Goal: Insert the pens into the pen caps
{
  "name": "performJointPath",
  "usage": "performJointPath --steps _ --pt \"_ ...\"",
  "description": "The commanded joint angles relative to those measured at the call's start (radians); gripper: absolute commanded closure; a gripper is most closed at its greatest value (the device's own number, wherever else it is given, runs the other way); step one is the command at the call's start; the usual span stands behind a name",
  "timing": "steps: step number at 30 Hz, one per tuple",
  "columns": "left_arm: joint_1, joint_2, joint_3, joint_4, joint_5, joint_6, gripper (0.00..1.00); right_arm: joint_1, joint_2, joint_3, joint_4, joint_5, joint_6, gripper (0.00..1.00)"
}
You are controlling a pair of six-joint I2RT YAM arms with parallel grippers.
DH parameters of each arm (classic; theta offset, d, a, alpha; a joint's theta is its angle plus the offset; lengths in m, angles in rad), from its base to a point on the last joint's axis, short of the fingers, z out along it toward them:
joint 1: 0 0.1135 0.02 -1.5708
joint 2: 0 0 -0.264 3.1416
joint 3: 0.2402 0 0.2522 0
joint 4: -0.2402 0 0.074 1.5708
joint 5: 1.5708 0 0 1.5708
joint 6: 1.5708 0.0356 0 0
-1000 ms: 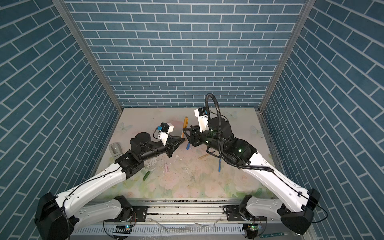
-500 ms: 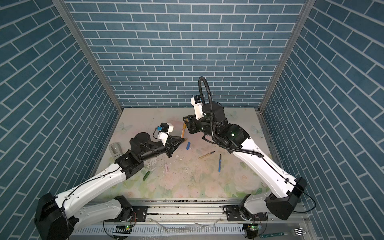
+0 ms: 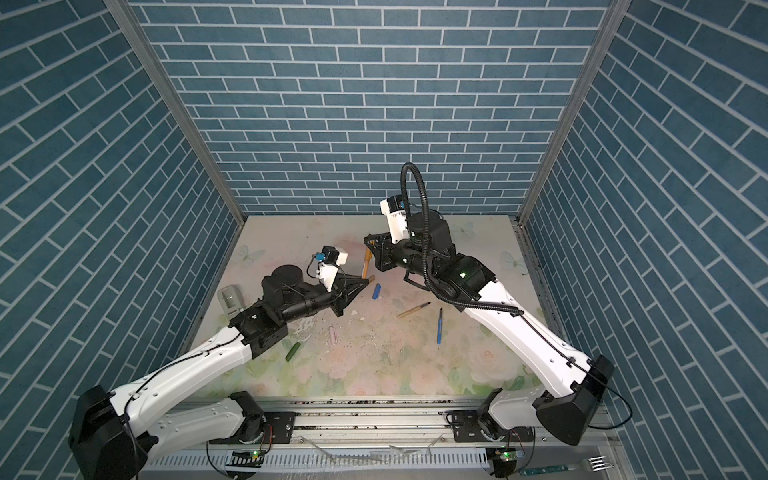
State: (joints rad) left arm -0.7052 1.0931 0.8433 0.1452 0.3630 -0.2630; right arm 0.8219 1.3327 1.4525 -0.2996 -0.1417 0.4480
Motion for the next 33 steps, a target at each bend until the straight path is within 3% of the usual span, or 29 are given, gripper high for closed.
performJointPath --steps 1,13,26,33 --pt "0.007 -0.017 0.157 0.136 -0.074 -0.047 1.00 0.012 -0.006 -0.084 -0.036 -0.083 0.008 0.93" --pt "0.057 0.055 0.371 0.100 -0.098 -0.063 1.00 0.013 -0.043 -0.269 0.047 -0.111 0.031 0.95" --pt "0.083 0.102 0.448 0.133 -0.105 -0.066 1.00 0.016 -0.073 -0.392 0.109 -0.135 0.084 0.95" --pt "0.139 0.089 0.453 0.136 -0.088 -0.083 1.00 0.018 -0.088 -0.429 0.127 -0.135 0.111 0.95"
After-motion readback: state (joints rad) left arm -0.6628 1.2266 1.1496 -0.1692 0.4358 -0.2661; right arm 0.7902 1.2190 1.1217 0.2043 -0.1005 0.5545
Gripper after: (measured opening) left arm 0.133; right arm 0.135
